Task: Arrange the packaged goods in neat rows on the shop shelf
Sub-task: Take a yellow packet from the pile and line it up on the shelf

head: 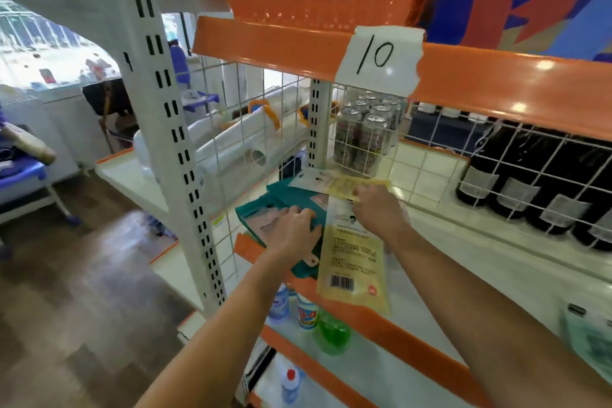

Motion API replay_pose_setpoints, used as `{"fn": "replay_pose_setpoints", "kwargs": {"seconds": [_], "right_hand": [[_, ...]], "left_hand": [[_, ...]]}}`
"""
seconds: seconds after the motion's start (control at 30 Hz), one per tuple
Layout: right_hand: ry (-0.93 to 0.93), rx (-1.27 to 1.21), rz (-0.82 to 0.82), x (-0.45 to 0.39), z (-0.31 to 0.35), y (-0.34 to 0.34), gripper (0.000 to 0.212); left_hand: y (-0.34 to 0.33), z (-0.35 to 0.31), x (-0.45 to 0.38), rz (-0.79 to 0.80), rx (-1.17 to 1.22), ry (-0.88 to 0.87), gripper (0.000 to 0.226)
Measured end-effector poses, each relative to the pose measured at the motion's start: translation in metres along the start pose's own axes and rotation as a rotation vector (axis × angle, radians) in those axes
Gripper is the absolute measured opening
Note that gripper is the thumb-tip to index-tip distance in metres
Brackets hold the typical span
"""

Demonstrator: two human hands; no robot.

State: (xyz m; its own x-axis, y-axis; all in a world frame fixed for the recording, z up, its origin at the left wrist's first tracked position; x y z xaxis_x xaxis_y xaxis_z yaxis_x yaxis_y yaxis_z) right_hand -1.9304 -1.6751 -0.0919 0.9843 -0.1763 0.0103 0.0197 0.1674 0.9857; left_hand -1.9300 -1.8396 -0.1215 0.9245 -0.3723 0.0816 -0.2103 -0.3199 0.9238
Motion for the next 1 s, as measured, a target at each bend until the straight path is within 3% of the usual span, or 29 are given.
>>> {"fn": "replay_pose_setpoints", "kwargs": {"seconds": [0.3,0.5,0.7,1.0], "right_hand": [[0.011,0.177,0.047,-0.039,0.002,-0.018,0.034],[0.017,0.251,0.059,-0.053,0.009,-0.022,0.021],[0.01,0.344,0.079,-0.055,0.012,-0.024,0.025],[0.035,0.29,-0.006,-0.032,0.023,-0.015,0.027]], "left_hand": [[-0.008,0.014,-0.028,0.014,-0.063,-0.108,0.038],[-0.009,0.018,-0.033,0.001,-0.078,-0.113,0.038],[-0.011,0.019,-0.032,-0.028,-0.078,-0.108,0.037],[-0.012,0.017,-0.03,-0.03,-0.094,-0.098,0.04]]}}
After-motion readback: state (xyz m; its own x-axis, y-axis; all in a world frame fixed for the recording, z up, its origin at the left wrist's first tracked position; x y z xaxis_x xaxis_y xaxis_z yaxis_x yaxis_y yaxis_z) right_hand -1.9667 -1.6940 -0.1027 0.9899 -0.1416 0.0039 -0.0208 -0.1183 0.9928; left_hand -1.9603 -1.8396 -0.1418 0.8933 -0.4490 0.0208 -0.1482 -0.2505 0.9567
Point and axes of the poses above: each hand's wrist, its own x-axis away from the middle knuckle, its own y-axis out of the back of the hand, z = x × y, the point moved 5 cm from there along -x, towards the middle knuckle, and after that the axes turned 8 degrees about z, right-handed, at the moved point
